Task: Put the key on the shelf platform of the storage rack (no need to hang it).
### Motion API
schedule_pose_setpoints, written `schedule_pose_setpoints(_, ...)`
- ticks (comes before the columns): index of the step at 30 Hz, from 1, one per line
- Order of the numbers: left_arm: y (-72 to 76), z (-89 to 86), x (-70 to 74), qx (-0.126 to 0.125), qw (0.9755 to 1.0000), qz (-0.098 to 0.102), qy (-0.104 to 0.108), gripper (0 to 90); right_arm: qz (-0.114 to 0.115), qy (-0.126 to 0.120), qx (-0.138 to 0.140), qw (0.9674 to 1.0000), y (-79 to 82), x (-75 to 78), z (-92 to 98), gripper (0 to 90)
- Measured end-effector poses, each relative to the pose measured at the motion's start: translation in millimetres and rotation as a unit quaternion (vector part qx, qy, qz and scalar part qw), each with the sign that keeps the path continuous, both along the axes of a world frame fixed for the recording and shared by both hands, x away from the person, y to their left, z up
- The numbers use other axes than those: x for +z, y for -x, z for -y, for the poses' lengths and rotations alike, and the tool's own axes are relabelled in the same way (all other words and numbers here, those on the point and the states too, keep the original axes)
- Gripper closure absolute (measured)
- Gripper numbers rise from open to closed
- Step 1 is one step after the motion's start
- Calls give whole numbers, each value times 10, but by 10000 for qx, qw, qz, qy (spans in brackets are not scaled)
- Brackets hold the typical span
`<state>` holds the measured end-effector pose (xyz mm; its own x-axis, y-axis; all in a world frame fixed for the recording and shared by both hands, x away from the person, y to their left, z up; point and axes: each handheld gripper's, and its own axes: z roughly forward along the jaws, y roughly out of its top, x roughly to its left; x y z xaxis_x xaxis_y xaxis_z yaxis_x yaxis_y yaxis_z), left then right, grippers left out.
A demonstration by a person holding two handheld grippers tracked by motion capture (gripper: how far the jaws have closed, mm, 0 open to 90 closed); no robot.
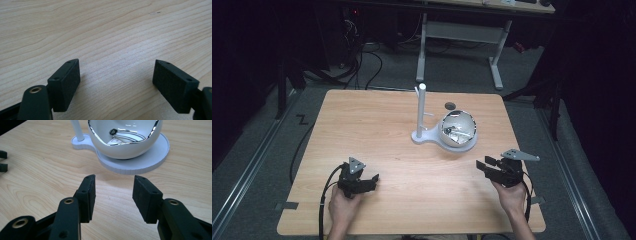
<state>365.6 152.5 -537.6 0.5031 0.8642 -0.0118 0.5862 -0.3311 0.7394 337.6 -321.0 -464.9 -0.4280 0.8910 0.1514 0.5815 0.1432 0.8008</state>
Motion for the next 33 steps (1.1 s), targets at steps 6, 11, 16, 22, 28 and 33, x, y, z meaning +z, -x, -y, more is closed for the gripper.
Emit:
schedule_pose_setpoints(6, 0, 0, 1, -3, 10000, -5, 1, 225, -13, -63, 2, 10000, 25, -52, -23, 536)
schedule_pose_setpoints(11, 0, -1, 1, -6, 10000, -7, -1, 225, -66, -103, 19, 9999, 39, -120, -40, 536)
schedule_pose_setpoints(16, 0, -1, 1, -5, 10000, -7, 0, 225, -140, -142, 66, 9998, 58, -193, -51, 535)
schedule_pose_setpoints(22, 0, -1, 1, -6, 10000, -7, -1, 225, -242, -102, 69, 9996, 71, -295, -72, 534)
schedule_pose_setpoints(28, 0, 0, 1, -5, 10000, -7, 0, 225, -287, -76, 95, 9995, 64, -367, -118, 534)
schedule_pose_setpoints(33, 0, 0, 0, 1, 10000, 0, 2, 225, -312, 14, 149, 9994, 55, -424, -178, 534)
